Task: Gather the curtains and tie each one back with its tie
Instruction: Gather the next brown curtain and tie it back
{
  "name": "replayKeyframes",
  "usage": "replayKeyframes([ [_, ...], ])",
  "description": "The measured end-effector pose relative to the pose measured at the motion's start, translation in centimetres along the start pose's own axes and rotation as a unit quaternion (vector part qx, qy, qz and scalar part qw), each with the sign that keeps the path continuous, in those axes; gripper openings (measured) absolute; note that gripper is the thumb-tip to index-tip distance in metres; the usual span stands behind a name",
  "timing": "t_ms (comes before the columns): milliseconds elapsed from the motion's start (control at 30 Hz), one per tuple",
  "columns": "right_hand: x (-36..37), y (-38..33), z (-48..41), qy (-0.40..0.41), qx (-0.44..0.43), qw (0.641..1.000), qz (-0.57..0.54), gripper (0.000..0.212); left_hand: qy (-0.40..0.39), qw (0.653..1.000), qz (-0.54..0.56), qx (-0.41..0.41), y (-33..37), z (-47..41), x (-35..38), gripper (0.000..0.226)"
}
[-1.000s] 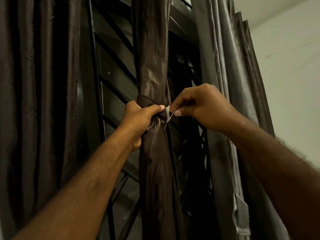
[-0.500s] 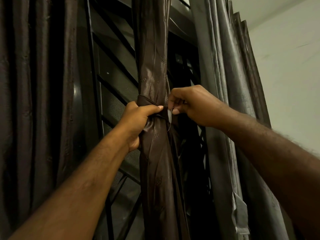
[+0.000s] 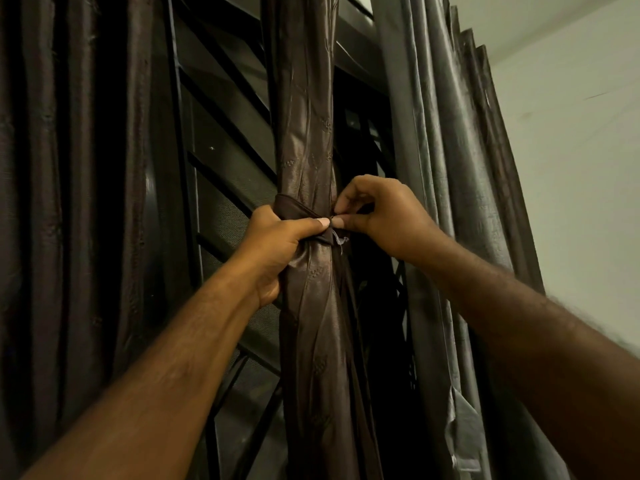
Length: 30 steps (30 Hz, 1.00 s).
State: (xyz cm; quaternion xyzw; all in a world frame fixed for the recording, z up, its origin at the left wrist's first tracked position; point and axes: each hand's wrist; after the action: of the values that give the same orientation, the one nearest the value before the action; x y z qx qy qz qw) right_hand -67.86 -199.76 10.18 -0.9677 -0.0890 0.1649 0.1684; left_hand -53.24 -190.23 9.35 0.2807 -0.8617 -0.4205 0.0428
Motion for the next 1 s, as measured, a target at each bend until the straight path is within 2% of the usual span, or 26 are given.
replayKeyframes([
  [67,-0.1,0.5,0.3,0.005,0.078,0.989,-0.125,0.025,-0.001,1.0,0.001,0.002,-0.1,-0.1,0.1,0.018],
  [133,0.0,0.9,0.6,-0.012,0.15,0.957,-0.247,0.028,-0.02,1.0,0.008,0.0,-0.1,0.0,0.1,0.021],
  [200,0.3,1.2,0.7,-0.015,0.16,0.946,-0.281,0.02,-0.05,0.999,-0.002,0.005,-0.1,0.2,0.1,0.026],
  [267,0.7,1.3,0.8,0.015,0.153,0.943,-0.297,0.011,-0.058,0.998,-0.02,0.016,-0.2,0.3,0.2,0.028],
  [400,1.3,1.4,1.0,0.057,0.154,0.929,-0.332,0.017,-0.037,0.999,-0.022,0.01,-0.3,0.1,0.2,0.044],
  [467,0.9,1.6,1.2,0.032,0.164,0.915,-0.366,0.012,-0.044,0.999,-0.006,0.004,-0.3,0.1,0.0,0.042],
  [567,-0.1,2.1,1.7,-0.031,0.194,0.863,-0.465,0.013,-0.052,0.998,0.013,-0.012,-0.3,0.0,-0.4,0.037],
  [600,-0.3,2.3,1.8,-0.035,0.197,0.861,-0.467,0.016,-0.058,0.998,0.016,-0.017,-0.3,0.1,-0.5,0.036],
  [733,0.5,2.6,1.5,0.0,0.175,0.9,-0.4,0.022,-0.07,0.997,0.013,-0.022,-0.2,0.3,-0.1,0.043],
  [900,1.7,2.9,1.4,0.075,0.145,0.922,-0.352,0.014,-0.005,1.0,-0.006,-0.012,-0.6,-0.1,0.6,0.031],
  [1000,1.9,3.0,1.5,0.084,0.149,0.924,-0.342,0.015,0.0,1.0,-0.01,-0.017,-0.8,-0.2,0.8,0.033],
])
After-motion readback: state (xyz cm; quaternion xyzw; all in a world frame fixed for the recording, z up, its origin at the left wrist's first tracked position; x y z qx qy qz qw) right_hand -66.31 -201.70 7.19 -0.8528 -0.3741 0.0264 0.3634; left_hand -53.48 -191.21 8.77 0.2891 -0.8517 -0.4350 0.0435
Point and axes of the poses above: each hand's wrist, its own z-axis away from the middle knuckle, its own x-axis out of the palm, y = z × x, and after that the axes turned 14 degrees about -z, right-handed
